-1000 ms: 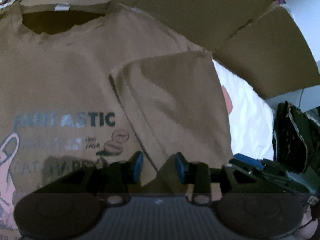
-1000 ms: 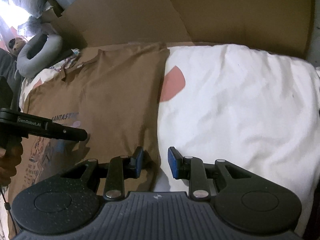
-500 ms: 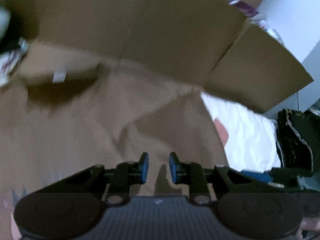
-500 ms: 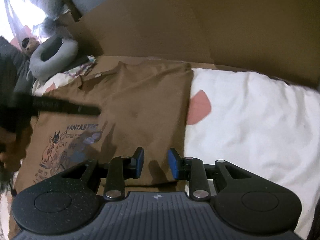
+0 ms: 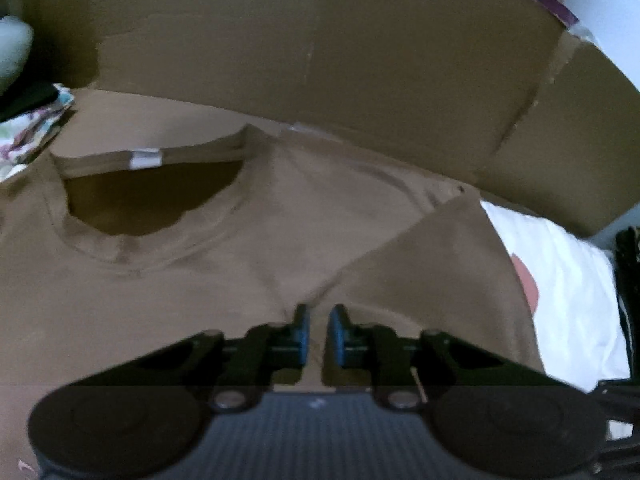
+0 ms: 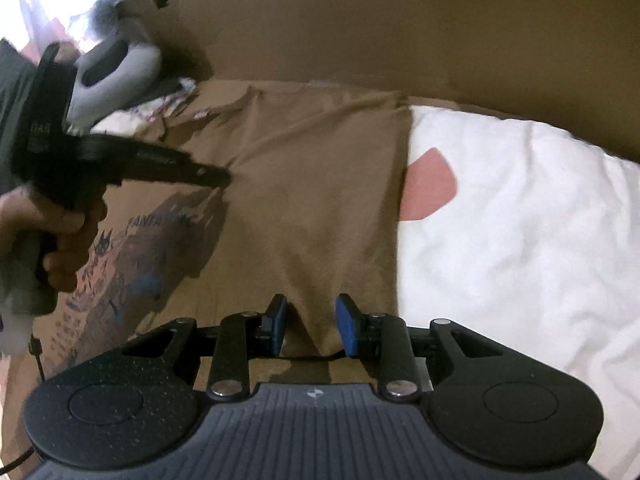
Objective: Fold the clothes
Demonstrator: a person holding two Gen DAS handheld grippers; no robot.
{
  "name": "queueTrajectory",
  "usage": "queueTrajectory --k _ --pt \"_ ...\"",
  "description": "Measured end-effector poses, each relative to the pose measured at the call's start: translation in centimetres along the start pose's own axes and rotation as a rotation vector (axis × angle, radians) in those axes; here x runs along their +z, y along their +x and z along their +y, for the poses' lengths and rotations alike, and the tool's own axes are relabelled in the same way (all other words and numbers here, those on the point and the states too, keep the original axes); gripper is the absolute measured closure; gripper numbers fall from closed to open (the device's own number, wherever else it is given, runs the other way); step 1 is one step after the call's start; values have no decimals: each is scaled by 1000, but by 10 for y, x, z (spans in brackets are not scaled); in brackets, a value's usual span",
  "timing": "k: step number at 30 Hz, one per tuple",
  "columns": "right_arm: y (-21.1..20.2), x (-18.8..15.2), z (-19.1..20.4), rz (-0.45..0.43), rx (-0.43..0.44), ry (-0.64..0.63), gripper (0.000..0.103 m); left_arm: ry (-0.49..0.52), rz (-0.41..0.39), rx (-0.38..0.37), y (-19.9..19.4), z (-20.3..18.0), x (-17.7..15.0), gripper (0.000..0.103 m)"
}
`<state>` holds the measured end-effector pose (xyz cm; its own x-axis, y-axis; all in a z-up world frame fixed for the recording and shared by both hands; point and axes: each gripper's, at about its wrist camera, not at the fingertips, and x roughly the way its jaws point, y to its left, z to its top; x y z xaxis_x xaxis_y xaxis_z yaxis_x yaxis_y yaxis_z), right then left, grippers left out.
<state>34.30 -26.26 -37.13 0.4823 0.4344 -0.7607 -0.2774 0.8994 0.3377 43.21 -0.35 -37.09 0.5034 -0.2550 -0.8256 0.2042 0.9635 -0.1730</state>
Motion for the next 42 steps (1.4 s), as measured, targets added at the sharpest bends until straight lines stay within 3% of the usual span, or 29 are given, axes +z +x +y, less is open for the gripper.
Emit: queueTrajectory --k 9,16,25,30,34,42 --pt "-21 0 9 -26 -6 12 69 -55 -32 9 -41 16 -8 71" --pt "-49 6 30 -14 -12 29 52 -113 -23 32 -95 35 -12 45" --pt "-120 43 51 32 -22 112 44 -207 16 73 -204 54 11 36" --pt "-170 70 67 35 -39 115 43 -200 0 77 -264 50 28 31" --pt "-207 80 81 59 -60 103 31 -231 -22 63 -306 51 40 27" --pt "-267 91 106 72 -75 103 30 -244 -76 95 -382 58 60 24"
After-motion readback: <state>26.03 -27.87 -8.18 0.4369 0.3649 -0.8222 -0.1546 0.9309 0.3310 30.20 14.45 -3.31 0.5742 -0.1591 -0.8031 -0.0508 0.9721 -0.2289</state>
